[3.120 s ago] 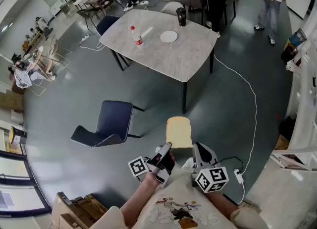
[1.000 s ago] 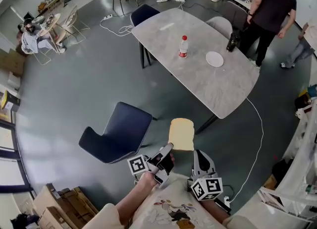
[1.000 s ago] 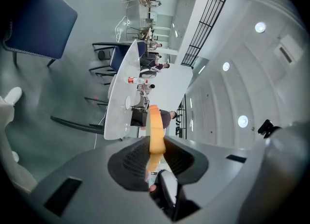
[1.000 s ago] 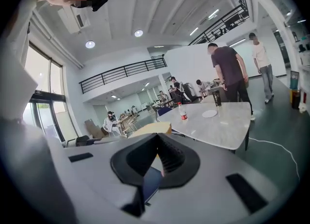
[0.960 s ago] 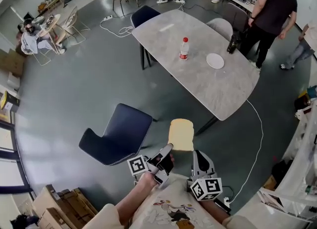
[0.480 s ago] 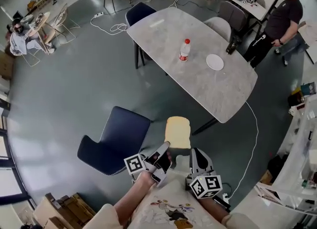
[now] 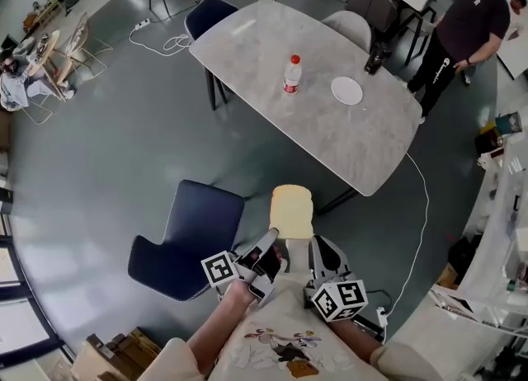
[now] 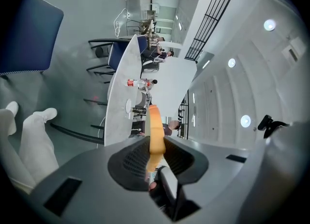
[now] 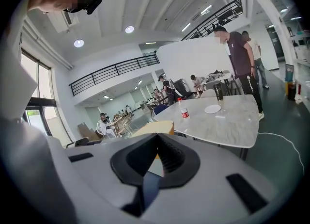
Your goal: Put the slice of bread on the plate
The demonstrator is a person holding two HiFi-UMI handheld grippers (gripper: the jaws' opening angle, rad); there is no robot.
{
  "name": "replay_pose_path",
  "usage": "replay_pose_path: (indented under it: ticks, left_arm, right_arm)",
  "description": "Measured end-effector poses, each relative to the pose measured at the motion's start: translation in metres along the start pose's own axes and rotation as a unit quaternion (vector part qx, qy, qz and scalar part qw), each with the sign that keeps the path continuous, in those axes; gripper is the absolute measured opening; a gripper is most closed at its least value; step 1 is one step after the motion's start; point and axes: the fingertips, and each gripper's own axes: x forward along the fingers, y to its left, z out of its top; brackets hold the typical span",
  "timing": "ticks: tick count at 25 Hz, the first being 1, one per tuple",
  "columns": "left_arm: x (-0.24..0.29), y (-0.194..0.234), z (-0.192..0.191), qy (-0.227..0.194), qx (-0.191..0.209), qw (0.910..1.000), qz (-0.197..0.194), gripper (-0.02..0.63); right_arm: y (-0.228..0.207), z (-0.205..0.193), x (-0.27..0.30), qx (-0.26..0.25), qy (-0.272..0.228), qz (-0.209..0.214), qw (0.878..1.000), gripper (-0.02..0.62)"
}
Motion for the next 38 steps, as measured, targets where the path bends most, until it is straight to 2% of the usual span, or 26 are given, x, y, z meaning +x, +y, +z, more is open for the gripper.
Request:
replay_pose_path:
  ticks: [6, 12, 19, 23, 31, 38]
  left_arm:
    - [0.031, -0.004, 0.024, 0.006, 0.008, 0.9999, 0.003, 0.095]
    - [0.087, -0.003, 0.045, 0.013, 0.010, 0.9998, 0.010, 0.095]
    - [0.163, -0.012, 0.074, 0.015, 0.016, 0.9997, 0.010, 0.095]
    - [0.215, -0.017, 0.078, 0.023, 0.021, 0.9995, 0.009, 0.095]
    - [0.292, -0.015, 0.090, 0.017, 0.029, 0.9994, 0.012, 0.095]
    - [0.343, -0.009, 0.087, 0.012, 0.036, 0.9992, 0.011, 0.095]
  right_arm:
    - [-0.004, 0.021, 0.035, -0.008, -0.008, 0.013, 1.000, 0.005]
    - [-0.044, 0.051, 0.076, 0.006, -0.013, 0.002, 1.000, 0.005]
    - [-0.082, 0.109, 0.123, -0.018, -0.025, 0.004, 1.000, 0.005]
    - [-0.122, 0.140, 0.143, -0.010, -0.039, -0.005, 0.999, 0.005]
    - [-0.175, 0.190, 0.186, -0.019, -0.053, 0.011, 0.998, 0.005]
    - [-0.224, 0.205, 0.197, -0.012, -0.052, 0.004, 0.999, 0.005]
